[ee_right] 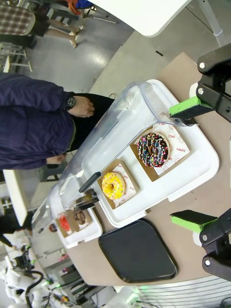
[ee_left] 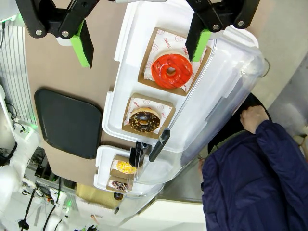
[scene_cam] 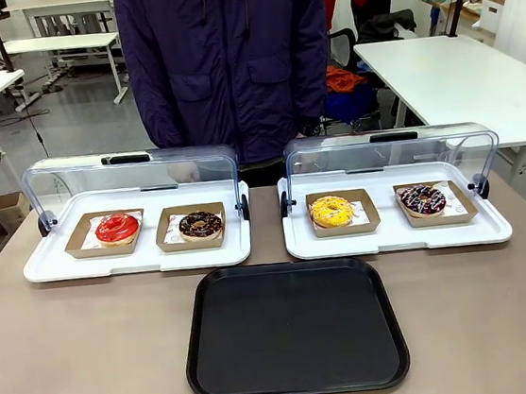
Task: Move the first donut from the left to the tray.
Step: Pick up the Paper togo box containing the Donut indicated by the person and place it on the Handle tray.
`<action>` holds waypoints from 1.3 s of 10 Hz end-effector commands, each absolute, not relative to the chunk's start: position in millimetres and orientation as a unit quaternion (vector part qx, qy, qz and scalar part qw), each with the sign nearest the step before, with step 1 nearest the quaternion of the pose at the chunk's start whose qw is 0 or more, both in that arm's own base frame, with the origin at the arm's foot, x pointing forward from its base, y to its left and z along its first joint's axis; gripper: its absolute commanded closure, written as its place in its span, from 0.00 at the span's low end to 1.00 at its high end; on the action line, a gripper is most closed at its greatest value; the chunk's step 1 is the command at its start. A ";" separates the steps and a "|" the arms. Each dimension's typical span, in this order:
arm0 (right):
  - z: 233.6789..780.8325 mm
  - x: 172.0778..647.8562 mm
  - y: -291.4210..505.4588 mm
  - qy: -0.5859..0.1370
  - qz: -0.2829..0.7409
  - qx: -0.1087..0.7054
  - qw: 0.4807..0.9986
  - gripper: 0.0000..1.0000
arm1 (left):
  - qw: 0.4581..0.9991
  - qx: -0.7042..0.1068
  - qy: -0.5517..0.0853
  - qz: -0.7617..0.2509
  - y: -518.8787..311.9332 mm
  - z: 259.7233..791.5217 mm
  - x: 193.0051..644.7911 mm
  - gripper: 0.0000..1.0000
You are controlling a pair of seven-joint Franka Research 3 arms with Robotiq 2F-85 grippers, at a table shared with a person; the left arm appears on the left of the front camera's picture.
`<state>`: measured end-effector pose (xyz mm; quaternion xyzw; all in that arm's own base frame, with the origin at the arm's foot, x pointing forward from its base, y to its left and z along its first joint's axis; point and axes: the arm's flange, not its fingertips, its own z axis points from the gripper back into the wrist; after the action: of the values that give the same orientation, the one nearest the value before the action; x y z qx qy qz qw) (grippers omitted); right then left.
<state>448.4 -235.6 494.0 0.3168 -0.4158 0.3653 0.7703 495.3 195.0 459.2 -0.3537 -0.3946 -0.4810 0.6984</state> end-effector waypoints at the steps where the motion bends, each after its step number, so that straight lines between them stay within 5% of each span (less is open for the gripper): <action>1: 494.1 447.0 -234.1 -0.415 0.367 0.313 0.771 0.00 | 0.699 -0.354 -0.393 -0.482 194.2 459.9 494.3 0.00; 13: 494.1 447.0 -234.1 -0.415 0.367 0.313 0.771 0.00 | 0.699 -0.354 -0.393 -0.482 194.2 459.9 494.3 0.00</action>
<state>448.4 -235.6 494.0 0.3168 -0.4158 0.3653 0.7703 495.3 195.0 459.2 -0.3537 -0.3946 -0.4810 0.6984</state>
